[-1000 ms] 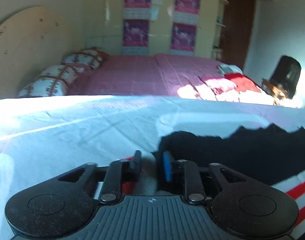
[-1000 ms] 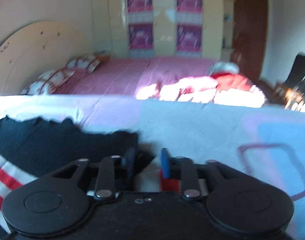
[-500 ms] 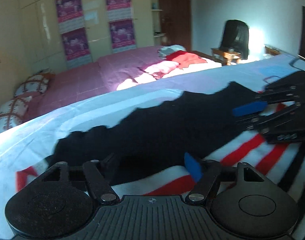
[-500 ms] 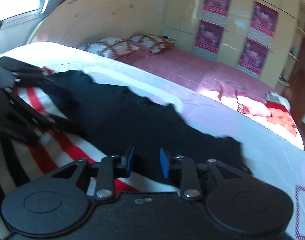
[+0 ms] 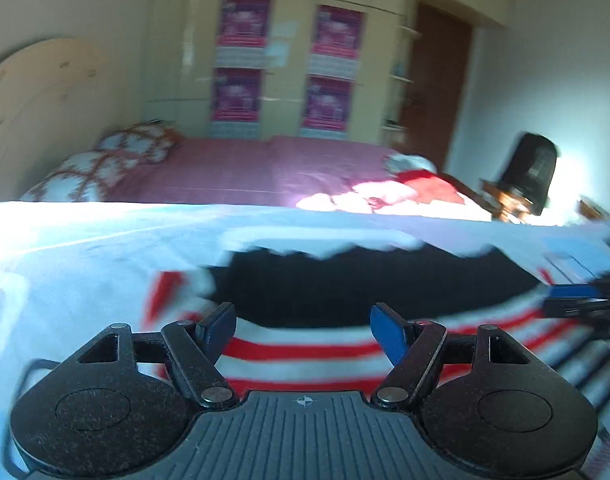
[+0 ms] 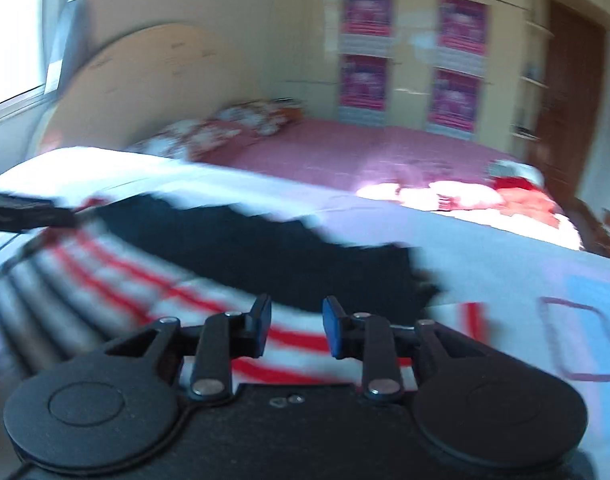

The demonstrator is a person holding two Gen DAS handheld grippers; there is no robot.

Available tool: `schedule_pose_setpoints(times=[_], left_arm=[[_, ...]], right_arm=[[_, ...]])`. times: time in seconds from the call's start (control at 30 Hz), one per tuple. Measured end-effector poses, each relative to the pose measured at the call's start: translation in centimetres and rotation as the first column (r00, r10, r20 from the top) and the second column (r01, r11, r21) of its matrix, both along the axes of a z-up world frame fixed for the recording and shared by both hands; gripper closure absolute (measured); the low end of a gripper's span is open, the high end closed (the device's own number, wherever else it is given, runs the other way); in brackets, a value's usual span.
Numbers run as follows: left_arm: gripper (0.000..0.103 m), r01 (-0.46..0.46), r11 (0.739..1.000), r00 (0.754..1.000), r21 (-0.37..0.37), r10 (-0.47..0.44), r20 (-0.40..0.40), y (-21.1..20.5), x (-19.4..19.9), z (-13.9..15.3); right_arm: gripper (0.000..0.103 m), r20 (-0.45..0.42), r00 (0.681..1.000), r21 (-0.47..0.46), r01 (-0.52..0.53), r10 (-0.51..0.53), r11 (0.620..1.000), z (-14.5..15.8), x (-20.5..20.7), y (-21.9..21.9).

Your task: Fold small clothes

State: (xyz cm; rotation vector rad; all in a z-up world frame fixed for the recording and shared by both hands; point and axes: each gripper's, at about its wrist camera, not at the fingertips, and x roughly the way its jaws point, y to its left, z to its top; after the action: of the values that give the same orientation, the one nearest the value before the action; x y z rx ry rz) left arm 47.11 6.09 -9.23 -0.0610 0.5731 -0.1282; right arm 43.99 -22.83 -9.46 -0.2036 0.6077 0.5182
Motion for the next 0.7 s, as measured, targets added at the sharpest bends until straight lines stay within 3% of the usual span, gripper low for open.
schedule_pose_setpoints(times=[0.13,0.23,0.3,0.4,0.5,0.6,0.7], left_arm=[[0.030,0.131,0.989,0.990,0.068,-0.127,-0.060,-5.1,-1.5,-2.2],[0.030,0.140,0.984,0.989,0.109,-0.134,-0.062,-5.6,-1.8,-3.7],[0.030,0.102,0.991,0.993,0.087,-0.097,-0.060,-4.2,-2.4,-3.3],[0.028,0.022,0.992,0.998,0.127,-0.014,-0.062,-1.0,-3.9,-3.1],[0.027,-0.072,0.993,0.993,0.090,0.079,-0.084,3.7,-5.2,-3.4],[0.028,-0.092,0.990,0.991,0.102,0.102,-0.087,4.9,-5.7,-2.5],[0.028,-0.096,0.995,0.994,0.040,0.098,-0.040,3.5,-6.5,-0.6]], right_arm=[[0.073,0.002,0.994,-0.099,-0.113,0.114,0.989,-1.9,-3.4,4.6],[0.070,0.017,0.993,-0.145,-0.111,0.115,0.983,-2.9,-3.6,5.0],[0.069,0.011,0.997,-0.139,-0.070,0.072,0.988,-2.7,-3.2,3.6],[0.069,0.014,0.999,-0.160,0.050,-0.049,0.986,-2.3,-3.0,-0.2],[0.069,0.003,0.983,-0.186,0.182,-0.184,0.966,-2.7,-3.3,-4.7],[0.073,-0.003,0.973,-0.170,0.227,-0.231,0.959,-2.2,-4.1,-6.0],[0.072,0.046,0.979,-0.099,0.200,-0.196,0.975,-0.6,-6.3,-4.1]])
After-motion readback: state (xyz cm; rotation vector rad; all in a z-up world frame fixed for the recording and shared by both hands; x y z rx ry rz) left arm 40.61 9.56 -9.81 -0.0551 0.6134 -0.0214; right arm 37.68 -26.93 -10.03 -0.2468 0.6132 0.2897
